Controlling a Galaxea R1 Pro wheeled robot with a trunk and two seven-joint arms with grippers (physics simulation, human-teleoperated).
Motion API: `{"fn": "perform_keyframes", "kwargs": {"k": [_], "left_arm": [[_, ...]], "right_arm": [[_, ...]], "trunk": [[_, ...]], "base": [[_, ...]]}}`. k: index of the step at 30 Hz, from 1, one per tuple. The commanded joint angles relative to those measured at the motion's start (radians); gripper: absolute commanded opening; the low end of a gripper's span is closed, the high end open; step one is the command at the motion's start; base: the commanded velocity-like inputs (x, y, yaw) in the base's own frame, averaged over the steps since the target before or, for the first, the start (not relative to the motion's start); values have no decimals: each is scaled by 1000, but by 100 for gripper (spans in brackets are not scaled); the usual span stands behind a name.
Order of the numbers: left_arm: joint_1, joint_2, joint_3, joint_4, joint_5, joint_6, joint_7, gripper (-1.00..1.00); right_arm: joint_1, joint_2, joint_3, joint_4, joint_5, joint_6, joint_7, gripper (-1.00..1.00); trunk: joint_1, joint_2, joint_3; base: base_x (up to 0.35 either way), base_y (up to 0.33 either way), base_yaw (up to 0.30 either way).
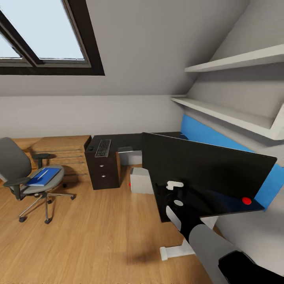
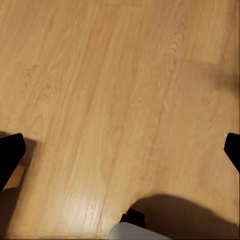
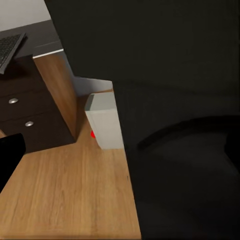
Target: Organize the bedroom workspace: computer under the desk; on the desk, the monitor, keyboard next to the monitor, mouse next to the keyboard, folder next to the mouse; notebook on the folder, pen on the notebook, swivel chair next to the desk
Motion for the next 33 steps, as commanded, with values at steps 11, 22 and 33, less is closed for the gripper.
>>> {"fn": "perform_keyframes", "kwargs": {"k": [11,22,33], "left_arm": [[-1,0,-9,0,5,-3,7,100],[-1,0,-9,0,5,-3,7,100],[-1,0,-9,0,5,-3,7,100]], "right_arm": [[-1,-4,7,2,-10,-5,-5,100],[-1,-7,2,6,-10,-4,-8,100],[-1,-21,-3,6,-93,-4,-10,100]], "trunk": [[0,-2,-2],[0,-2,-2],[0,-2,-2]], "base": [[-117,-311,0],[-216,-242,0],[-250,-219,0]]}}
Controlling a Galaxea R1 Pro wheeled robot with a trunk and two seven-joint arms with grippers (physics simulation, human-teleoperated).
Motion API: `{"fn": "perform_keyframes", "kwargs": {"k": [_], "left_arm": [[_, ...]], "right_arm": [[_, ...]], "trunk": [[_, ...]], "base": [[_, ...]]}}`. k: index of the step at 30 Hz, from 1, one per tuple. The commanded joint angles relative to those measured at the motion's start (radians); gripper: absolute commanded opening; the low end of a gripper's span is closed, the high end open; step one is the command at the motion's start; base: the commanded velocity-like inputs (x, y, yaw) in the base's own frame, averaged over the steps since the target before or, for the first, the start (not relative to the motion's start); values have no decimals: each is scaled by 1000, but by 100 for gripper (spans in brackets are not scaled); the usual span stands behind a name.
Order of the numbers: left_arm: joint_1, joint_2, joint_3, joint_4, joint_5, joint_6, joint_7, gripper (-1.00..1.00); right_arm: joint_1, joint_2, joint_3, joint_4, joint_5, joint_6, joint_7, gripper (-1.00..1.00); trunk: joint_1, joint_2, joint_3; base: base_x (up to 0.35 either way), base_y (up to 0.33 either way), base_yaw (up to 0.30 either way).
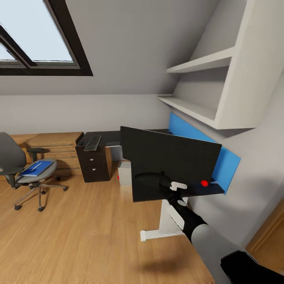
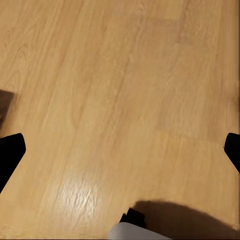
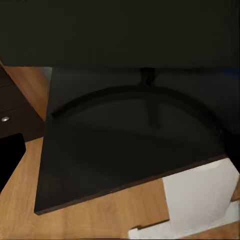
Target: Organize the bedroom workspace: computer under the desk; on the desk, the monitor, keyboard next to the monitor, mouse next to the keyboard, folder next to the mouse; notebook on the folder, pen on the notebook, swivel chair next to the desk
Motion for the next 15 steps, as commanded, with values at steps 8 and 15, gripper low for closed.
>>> {"fn": "perform_keyframes", "kwargs": {"k": [8,15], "left_arm": [[-1,0,-8,0,6,-3,7,100],[-1,0,-8,0,6,-3,7,100]], "right_arm": [[-1,-47,8,1,-177,-3,-4,100],[-1,-96,7,30,-403,-4,-1,100]], "trunk": [[0,-2,-2],[0,-2,-2]], "base": [[-138,-119,0],[-18,-15,0]]}}
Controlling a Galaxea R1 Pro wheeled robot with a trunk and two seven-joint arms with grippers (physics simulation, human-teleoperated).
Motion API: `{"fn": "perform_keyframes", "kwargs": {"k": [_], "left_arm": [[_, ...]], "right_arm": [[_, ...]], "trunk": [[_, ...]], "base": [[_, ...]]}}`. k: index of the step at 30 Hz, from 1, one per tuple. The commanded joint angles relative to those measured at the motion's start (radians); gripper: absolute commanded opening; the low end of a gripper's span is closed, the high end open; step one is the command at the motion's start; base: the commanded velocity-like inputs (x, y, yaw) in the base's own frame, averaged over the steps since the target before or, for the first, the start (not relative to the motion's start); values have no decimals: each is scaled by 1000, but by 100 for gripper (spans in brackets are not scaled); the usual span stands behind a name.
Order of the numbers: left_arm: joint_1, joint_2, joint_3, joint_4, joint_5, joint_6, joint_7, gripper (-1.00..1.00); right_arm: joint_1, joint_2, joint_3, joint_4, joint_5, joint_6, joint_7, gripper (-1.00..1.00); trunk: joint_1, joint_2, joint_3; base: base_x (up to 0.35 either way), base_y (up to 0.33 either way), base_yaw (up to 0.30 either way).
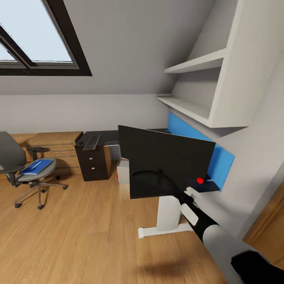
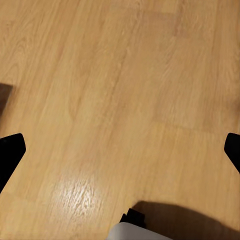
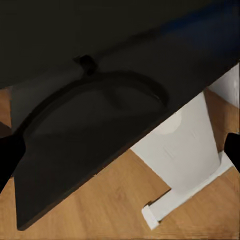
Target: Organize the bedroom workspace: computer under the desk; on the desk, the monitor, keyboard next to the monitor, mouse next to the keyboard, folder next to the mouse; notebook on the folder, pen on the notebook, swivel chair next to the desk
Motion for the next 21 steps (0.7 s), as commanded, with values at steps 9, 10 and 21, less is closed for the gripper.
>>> {"fn": "perform_keyframes", "kwargs": {"k": [9,10,21], "left_arm": [[-1,-1,-10,0,6,-3,7,100],[-1,-1,-10,0,6,-3,7,100],[-1,1,-7,0,6,-3,8,100]], "right_arm": [[-1,-131,-152,7,-418,-1,-4,100],[-1,-134,-165,7,-438,-1,-3,100],[-3,-226,-277,1,-529,15,-4,100]], "trunk": [[1,-2,-2],[1,-2,-2],[1,-2,-2]], "base": [[-1,0,0],[0,0,0],[0,0,0]]}}
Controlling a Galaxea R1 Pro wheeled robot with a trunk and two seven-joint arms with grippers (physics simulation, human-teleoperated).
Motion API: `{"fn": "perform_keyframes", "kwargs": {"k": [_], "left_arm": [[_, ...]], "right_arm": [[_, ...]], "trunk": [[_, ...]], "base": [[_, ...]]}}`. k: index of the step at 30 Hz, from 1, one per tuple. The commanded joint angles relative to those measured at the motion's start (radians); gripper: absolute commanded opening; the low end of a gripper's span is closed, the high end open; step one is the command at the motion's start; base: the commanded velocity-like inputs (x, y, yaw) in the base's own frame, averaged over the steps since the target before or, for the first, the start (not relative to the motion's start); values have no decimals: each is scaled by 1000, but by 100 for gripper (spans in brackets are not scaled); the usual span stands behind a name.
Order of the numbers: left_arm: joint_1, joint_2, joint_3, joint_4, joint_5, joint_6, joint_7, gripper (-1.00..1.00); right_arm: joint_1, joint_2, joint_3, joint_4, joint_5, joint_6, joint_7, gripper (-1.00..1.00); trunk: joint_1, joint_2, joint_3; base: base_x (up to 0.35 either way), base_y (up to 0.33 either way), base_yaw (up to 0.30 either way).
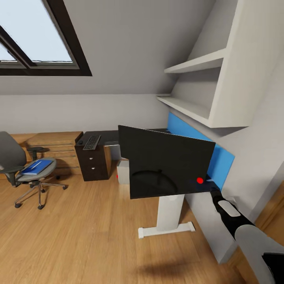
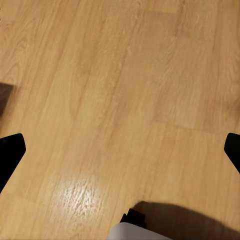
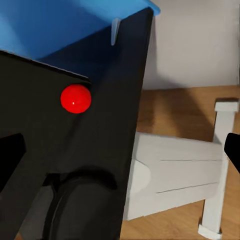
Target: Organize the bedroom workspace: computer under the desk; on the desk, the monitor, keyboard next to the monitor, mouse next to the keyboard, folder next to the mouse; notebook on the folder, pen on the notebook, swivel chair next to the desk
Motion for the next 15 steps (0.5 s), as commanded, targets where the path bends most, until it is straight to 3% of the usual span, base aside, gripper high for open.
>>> {"fn": "perform_keyframes", "kwargs": {"k": [1,7,11,15], "left_arm": [[-1,0,-8,0,6,-3,6,100],[-1,0,-8,0,5,-3,6,100],[-1,5,-8,0,3,-7,6,100],[-1,6,-8,0,2,-9,6,100]], "right_arm": [[-1,-5,-9,-2,-7,-1,-4,100],[-4,-43,-57,-14,-8,61,-5,100],[-6,-49,-60,-42,-1,74,2,100],[-6,-50,-58,-50,3,63,31,100]], "trunk": [[1,-2,-2],[1,-2,-2],[1,-2,-2],[1,-2,-2]], "base": [[0,0,0],[0,0,0],[22,0,0],[181,-9,0]]}}
